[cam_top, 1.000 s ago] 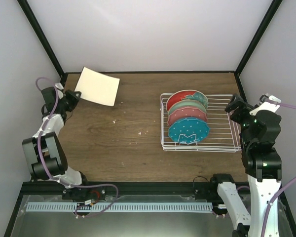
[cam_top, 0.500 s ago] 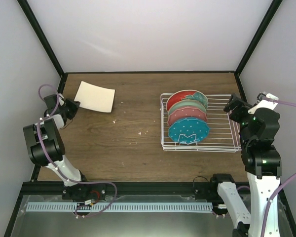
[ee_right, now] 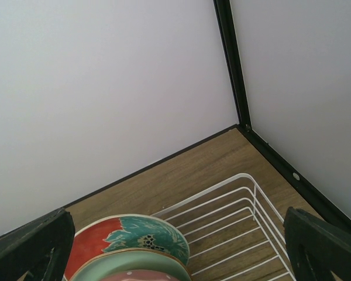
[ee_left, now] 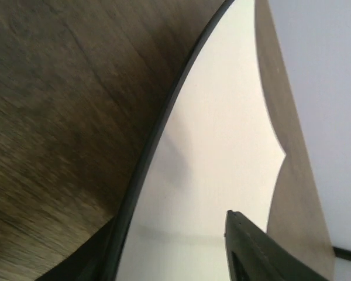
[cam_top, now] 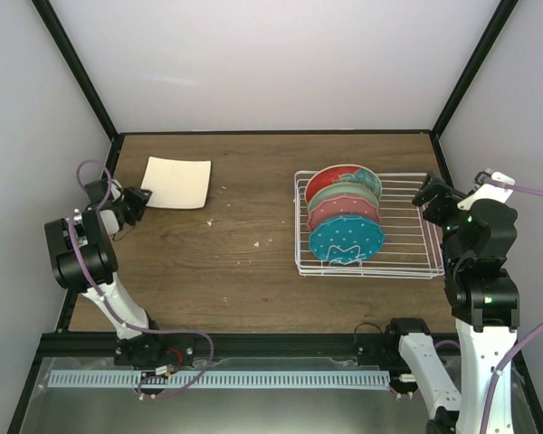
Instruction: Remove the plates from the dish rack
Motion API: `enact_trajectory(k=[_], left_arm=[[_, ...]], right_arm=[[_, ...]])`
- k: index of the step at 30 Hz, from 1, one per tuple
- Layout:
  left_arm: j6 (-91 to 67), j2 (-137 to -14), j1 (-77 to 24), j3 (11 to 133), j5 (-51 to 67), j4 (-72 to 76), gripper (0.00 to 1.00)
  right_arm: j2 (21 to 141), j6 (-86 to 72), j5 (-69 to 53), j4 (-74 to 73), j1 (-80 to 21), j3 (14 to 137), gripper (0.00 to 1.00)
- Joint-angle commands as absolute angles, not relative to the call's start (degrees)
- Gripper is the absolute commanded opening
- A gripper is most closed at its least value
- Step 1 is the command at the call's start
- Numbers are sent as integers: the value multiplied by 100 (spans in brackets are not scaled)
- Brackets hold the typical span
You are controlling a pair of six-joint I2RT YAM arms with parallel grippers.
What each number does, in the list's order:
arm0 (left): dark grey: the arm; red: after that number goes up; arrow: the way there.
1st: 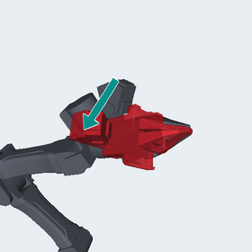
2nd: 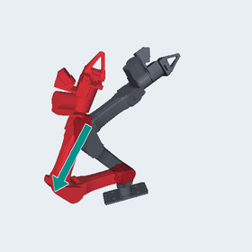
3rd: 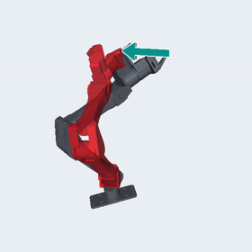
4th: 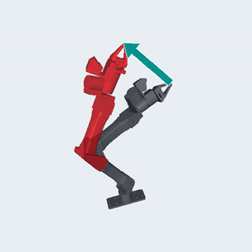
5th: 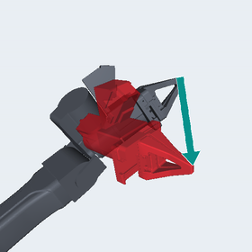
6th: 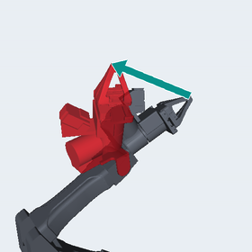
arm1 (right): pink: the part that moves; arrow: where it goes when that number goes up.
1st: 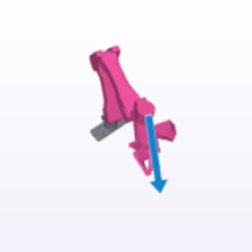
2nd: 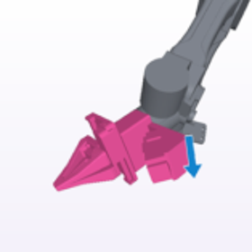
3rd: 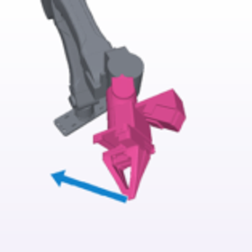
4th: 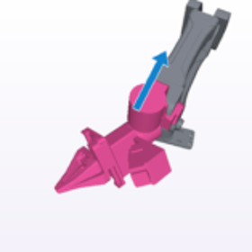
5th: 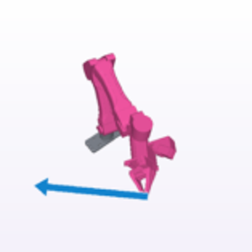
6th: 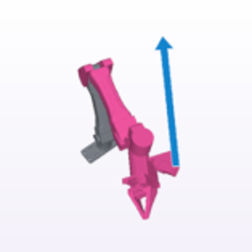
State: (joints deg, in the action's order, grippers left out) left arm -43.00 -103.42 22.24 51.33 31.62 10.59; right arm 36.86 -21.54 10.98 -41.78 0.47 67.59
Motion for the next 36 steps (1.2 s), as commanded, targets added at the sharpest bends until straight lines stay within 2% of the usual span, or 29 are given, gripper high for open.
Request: enact_trajectory(k=[1, 7, 12, 13, 29, 32, 36], left_arm=[[-4191, -10527, 2280, 5209, 3306, 1151, 48], [-4091, -10729, 2292, 5177, 3318, 827, 70], [-4025, -10802, 2326, 5171, 3351, 505, 98], [-3887, -10802, 2336, 5180, 3341, 428, 100], [-2987, -10545, 2912, 4928, 2637, -1426, 100], [-2592, -10157, 2975, 5053, 2531, -1794, 100], [-2379, -9028, 2771, 5073, 2967, -1858, 100]], right_arm=[[3684, -2160, 1168, -4208, -27, 7005, 100], [3741, -2232, 1143, -4163, -25, 6981, 100], [3765, -2268, 1151, -4140, -27, 6948, 100], [3769, -2281, 1151, -4135, -26, 6932, 100], [3713, -2344, 1142, -4114, -26, 6727, 100], [3695, -2352, 1134, -4112, -26, 6694, 100], [3645, -2341, 1153, -4114, -26, 6619, 100]])
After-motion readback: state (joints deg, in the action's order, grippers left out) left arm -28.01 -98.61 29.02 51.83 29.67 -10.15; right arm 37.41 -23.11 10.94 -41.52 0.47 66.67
